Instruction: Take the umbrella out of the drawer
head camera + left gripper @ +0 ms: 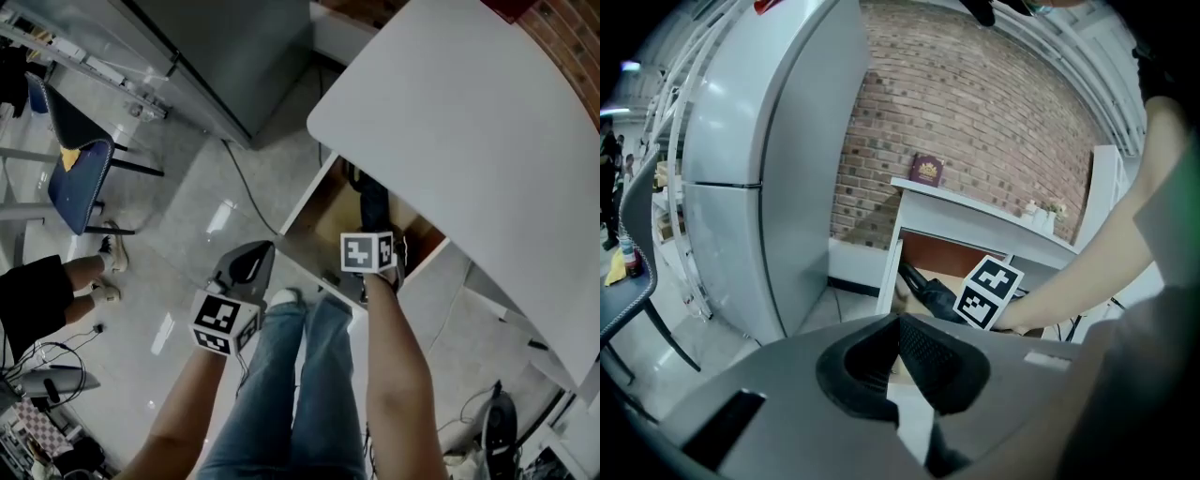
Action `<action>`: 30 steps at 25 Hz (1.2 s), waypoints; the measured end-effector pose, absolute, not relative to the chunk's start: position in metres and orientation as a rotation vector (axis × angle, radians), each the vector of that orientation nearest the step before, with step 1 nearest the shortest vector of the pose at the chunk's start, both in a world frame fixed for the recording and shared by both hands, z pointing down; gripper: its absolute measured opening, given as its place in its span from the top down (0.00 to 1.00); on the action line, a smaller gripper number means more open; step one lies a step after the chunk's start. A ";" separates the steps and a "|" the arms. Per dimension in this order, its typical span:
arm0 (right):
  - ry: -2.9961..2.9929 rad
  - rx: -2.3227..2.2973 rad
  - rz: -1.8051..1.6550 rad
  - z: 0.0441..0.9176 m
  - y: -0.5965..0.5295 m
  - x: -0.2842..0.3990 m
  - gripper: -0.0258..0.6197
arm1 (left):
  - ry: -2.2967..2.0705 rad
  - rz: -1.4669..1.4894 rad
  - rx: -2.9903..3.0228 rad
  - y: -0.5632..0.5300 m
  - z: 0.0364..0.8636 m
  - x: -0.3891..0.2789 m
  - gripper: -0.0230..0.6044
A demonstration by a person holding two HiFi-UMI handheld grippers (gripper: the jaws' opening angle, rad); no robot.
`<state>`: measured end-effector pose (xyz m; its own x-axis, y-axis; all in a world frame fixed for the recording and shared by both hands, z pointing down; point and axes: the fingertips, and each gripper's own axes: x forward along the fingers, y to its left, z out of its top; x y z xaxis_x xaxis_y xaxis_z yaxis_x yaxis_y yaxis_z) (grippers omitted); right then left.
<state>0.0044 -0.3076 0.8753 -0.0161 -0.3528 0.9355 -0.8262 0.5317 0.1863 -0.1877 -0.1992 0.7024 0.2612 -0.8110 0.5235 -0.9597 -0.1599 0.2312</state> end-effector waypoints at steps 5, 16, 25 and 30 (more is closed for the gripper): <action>-1.601 1.009 0.528 0.859 -0.298 0.000 0.59 | -1.598 0.367 2.030 -0.198 0.694 -0.191 0.97; -1.598 0.928 0.560 0.801 -0.263 0.001 0.59 | -1.567 0.328 2.032 -0.187 0.647 -0.182 0.97; -1.632 0.845 0.575 0.744 -0.230 0.005 0.59 | -1.567 0.328 2.064 -0.177 0.588 -0.184 0.97; -1.632 0.769 0.547 0.709 -0.210 0.008 0.59 | -1.575 0.328 2.085 -0.168 0.554 -0.187 0.97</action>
<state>0.0083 -0.2095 0.7091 -0.0919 -0.1865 0.9781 -0.7386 0.6716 0.0587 -0.1867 -0.1676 0.5545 0.3006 -0.8267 0.4756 -0.9478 -0.2032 0.2458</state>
